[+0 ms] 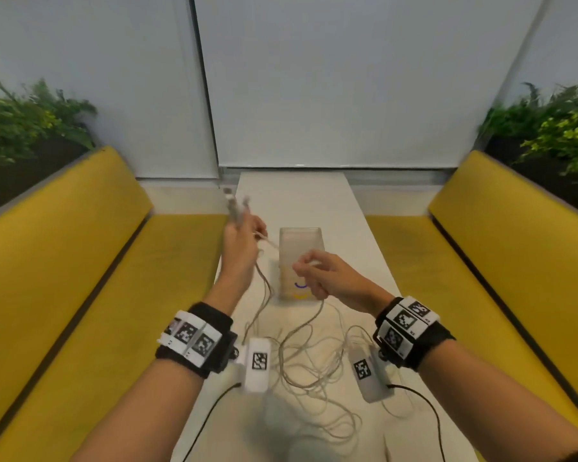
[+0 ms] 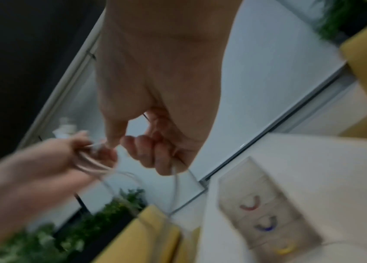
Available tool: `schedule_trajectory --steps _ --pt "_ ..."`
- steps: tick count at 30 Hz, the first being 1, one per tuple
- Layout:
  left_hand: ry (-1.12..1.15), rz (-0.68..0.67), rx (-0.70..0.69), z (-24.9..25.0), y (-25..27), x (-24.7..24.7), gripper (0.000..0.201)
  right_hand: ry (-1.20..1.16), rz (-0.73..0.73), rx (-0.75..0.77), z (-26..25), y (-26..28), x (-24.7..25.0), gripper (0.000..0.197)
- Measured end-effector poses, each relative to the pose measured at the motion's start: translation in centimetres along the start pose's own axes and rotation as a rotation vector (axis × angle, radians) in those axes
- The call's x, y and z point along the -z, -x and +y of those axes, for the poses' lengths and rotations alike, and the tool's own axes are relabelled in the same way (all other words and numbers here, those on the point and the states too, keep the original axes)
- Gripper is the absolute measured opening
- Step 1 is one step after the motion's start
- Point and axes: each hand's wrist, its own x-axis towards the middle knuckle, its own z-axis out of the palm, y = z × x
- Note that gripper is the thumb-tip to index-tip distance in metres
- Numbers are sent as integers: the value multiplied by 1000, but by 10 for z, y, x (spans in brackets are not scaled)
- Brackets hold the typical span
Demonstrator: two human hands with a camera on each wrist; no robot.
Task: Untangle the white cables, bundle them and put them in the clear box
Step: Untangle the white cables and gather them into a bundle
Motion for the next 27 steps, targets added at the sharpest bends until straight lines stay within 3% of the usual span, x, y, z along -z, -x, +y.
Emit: schedule_trajectory --steps 3,6,8,10,13,15,18,20,22,25,27 --pt "317 5 67 33 -8 12 40 82 -35 37 6 11 4 34" --pt "306 -186 75 41 6 5 32 88 40 92 -5 11 -5 34" --pt "33 -379 -60 29 19 -3 24 86 74 135 -22 8 -11 27" --pt "-331 -526 -227 15 28 -7 14 -70 43 148 -39 6 -10 8" --pt "-443 -569 -187 15 31 -3 23 -87 59 160 -52 7 1 36" --pt "-537 -605 -155 23 27 1 24 -19 89 188 -49 11 10 46" --pt "-662 -654 -169 27 21 4 31 -96 81 203 -46 14 14 53" --pt "-607 -629 -144 34 22 2 13 -188 56 179 -45 14 15 56" --pt "-497 -492 -97 42 16 5 32 -186 44 141 -40 16 20 53" --pt "-139 -165 -21 61 -7 27 13 56 48 72 -16 23 35 28" --pt "36 60 3 71 -29 46 23 160 66 20 7 31 43 34"
